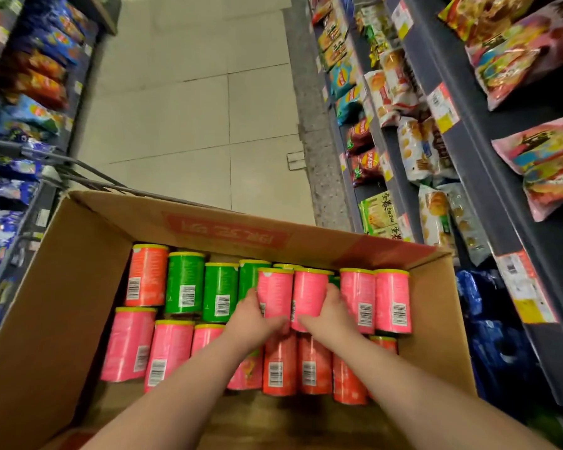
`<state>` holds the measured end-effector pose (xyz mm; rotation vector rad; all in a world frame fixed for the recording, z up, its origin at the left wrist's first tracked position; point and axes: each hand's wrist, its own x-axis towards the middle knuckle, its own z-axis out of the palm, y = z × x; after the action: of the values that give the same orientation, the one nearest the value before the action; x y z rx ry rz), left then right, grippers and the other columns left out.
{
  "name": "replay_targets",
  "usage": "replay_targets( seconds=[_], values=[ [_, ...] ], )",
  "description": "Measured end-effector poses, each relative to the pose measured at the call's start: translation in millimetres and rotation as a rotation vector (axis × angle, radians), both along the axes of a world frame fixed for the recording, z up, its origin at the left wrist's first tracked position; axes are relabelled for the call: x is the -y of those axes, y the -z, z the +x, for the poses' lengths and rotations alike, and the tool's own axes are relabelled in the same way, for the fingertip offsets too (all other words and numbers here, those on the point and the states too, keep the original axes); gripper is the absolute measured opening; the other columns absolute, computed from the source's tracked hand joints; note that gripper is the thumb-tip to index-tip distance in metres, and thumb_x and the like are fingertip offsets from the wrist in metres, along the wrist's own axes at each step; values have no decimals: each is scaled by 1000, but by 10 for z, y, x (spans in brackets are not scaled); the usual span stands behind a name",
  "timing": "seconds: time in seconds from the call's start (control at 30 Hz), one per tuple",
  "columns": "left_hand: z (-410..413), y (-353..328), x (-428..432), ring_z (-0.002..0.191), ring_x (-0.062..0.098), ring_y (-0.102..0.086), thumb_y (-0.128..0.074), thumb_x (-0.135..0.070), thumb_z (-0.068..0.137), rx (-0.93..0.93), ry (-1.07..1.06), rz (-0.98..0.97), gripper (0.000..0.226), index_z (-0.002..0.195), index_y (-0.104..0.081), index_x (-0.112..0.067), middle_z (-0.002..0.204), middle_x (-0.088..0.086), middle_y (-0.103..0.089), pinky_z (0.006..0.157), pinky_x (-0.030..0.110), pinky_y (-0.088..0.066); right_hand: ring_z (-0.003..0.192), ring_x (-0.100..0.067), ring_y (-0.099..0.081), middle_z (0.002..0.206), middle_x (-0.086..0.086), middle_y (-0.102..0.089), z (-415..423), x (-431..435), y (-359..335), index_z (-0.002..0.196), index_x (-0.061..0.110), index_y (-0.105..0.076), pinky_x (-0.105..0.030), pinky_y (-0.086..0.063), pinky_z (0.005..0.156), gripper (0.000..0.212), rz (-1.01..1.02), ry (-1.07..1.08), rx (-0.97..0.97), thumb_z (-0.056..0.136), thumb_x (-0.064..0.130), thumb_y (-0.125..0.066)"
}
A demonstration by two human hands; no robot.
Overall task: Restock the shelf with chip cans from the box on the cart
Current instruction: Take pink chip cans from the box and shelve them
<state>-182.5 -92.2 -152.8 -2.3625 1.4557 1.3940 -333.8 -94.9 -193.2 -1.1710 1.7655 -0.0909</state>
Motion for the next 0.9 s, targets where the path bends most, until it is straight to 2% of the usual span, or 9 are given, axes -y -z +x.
replay_targets(
  seconds=[0.13, 0.33, 0.47, 0.6, 0.7, 0.83, 0.9],
  values=[
    [-27, 121, -3, 108, 25, -60, -73, -35, 79, -12, -90, 48, 61, 128, -45, -11, 120, 8, -62, 91, 30, -47, 113, -31, -57, 128, -11, -55, 40, 57, 95, 137, 11, -26, -38, -47, 94, 84, 47, 116, 73, 74, 34, -76],
    [-38, 251, -1, 105, 27, -61, -79, -41, 70, 41, -115, 37, 69, 125, -50, -11, 117, 10, -62, 92, 38, -50, 115, -32, -56, 129, -12, -52, 87, 62, 151, 137, 12, -24, -37, -46, 94, 86, 68, 135, 87, 73, 35, -78],
    [-30, 204, -51, 97, 24, -62, -83, -39, 66, 18, -193, 42, 68, 118, -51, -10, 110, 8, -63, 86, 36, -52, 114, -30, -56, 129, -10, -52, 51, 45, 109, 137, 15, -27, -37, -47, 94, 85, 88, 147, 106, 71, 31, -78],
    [-25, 81, -141, 90, 20, -61, -83, -33, 67, -22, -233, 13, 63, 113, -45, -12, 105, 5, -61, 76, 29, -47, 112, -26, -57, 129, -8, -52, 8, -36, -7, 141, 17, -26, -35, -47, 92, 86, 104, 189, 187, 72, 29, -76],
    [-13, -28, -215, 87, 19, -61, -83, -33, 67, -57, -239, -18, 63, 112, -43, -13, 102, 3, -61, 76, 29, -47, 112, -24, -56, 128, -7, -53, -13, -110, -118, 141, 18, -30, -32, -45, 91, 80, 91, 240, 247, 74, 26, -73],
    [-15, -197, -323, 89, 19, -65, -76, -54, 41, -114, -225, -47, 89, 114, -43, -15, 102, 4, -64, 85, 39, -55, 111, -23, -56, 128, -7, -52, -46, -251, -297, 140, 19, -29, -33, -46, 93, 76, 83, 293, 318, 77, 23, -72],
    [-20, -280, -388, 90, 19, -65, -73, -57, 40, -128, -194, -58, 91, 114, -41, -16, 102, 2, -63, 87, 40, -54, 112, -23, -55, 129, -7, -52, -65, -341, -407, 141, 19, -28, -34, -45, 96, 76, 61, 318, 337, 78, 22, -71]
  ],
)
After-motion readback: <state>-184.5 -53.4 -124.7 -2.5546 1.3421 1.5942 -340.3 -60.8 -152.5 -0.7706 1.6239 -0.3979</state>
